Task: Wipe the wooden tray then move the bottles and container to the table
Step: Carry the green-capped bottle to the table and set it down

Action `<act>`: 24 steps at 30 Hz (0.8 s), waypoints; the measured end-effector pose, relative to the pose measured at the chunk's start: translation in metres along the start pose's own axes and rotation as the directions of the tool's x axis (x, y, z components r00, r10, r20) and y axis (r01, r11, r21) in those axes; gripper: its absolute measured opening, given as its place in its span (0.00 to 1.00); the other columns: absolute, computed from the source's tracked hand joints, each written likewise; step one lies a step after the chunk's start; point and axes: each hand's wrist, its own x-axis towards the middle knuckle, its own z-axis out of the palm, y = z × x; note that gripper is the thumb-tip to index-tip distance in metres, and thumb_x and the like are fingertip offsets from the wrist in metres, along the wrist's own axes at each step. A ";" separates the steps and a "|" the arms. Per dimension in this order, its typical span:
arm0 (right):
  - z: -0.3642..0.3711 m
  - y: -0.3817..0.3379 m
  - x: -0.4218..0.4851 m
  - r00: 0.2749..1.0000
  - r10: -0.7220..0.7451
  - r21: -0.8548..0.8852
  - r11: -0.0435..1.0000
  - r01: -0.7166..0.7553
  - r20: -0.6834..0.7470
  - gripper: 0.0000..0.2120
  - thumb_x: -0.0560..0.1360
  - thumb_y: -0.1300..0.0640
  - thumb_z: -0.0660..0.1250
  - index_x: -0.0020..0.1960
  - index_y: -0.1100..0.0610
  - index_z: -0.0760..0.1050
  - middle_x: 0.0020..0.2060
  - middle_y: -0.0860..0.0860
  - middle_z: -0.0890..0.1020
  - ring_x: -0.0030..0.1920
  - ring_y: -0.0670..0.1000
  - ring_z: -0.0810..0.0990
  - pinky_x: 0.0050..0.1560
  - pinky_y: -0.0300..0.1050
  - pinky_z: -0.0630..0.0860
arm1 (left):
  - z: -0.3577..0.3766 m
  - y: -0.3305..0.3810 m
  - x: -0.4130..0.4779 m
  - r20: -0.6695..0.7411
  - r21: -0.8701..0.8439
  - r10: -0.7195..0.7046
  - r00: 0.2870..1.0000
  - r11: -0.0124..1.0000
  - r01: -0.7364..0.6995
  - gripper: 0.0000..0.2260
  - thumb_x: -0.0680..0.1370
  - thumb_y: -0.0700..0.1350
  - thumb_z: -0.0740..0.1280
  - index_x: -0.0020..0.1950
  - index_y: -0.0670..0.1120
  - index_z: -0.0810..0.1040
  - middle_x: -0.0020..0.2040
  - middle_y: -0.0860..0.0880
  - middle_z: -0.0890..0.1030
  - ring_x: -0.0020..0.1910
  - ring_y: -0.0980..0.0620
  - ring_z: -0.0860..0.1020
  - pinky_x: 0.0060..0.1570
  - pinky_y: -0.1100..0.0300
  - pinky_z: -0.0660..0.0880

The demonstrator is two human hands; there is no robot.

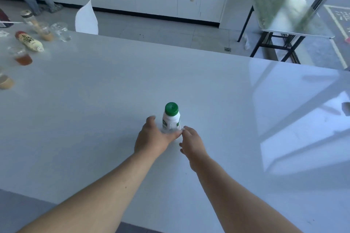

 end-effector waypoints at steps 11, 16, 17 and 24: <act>-0.225 0.062 -0.083 0.859 -0.409 -0.797 0.604 0.002 -0.308 0.36 0.74 0.30 0.58 0.76 0.48 0.69 0.72 0.47 0.75 0.76 0.53 0.65 0.74 0.51 0.66 | 0.109 0.085 -0.089 0.311 0.312 0.434 0.845 0.794 -0.522 0.30 0.73 0.67 0.69 0.72 0.56 0.72 0.71 0.57 0.75 0.70 0.51 0.71 0.63 0.51 0.74; -0.357 0.114 -0.174 0.759 -0.392 -0.763 0.612 -0.207 -0.520 0.39 0.72 0.28 0.55 0.76 0.49 0.69 0.72 0.49 0.75 0.76 0.56 0.65 0.77 0.54 0.61 | 0.204 0.179 -0.174 0.462 0.311 0.591 0.661 0.590 -0.745 0.36 0.72 0.70 0.69 0.77 0.57 0.68 0.75 0.59 0.71 0.74 0.51 0.66 0.66 0.51 0.72; -0.384 0.128 -0.197 0.736 -0.377 -0.742 0.623 -0.248 -0.562 0.39 0.73 0.28 0.55 0.76 0.49 0.69 0.72 0.49 0.75 0.76 0.57 0.65 0.77 0.55 0.61 | 0.227 0.197 -0.198 0.495 0.292 0.610 0.619 0.554 -0.779 0.37 0.72 0.70 0.69 0.77 0.57 0.68 0.76 0.59 0.70 0.74 0.51 0.66 0.67 0.51 0.72; -0.537 0.254 -0.379 0.525 -0.180 -0.476 0.718 -0.509 -0.832 0.38 0.74 0.30 0.56 0.78 0.49 0.66 0.75 0.50 0.71 0.79 0.59 0.61 0.78 0.57 0.59 | 0.375 0.282 -0.409 0.701 0.096 0.668 0.248 0.256 -0.962 0.39 0.72 0.70 0.69 0.79 0.57 0.65 0.78 0.56 0.68 0.76 0.50 0.65 0.71 0.49 0.69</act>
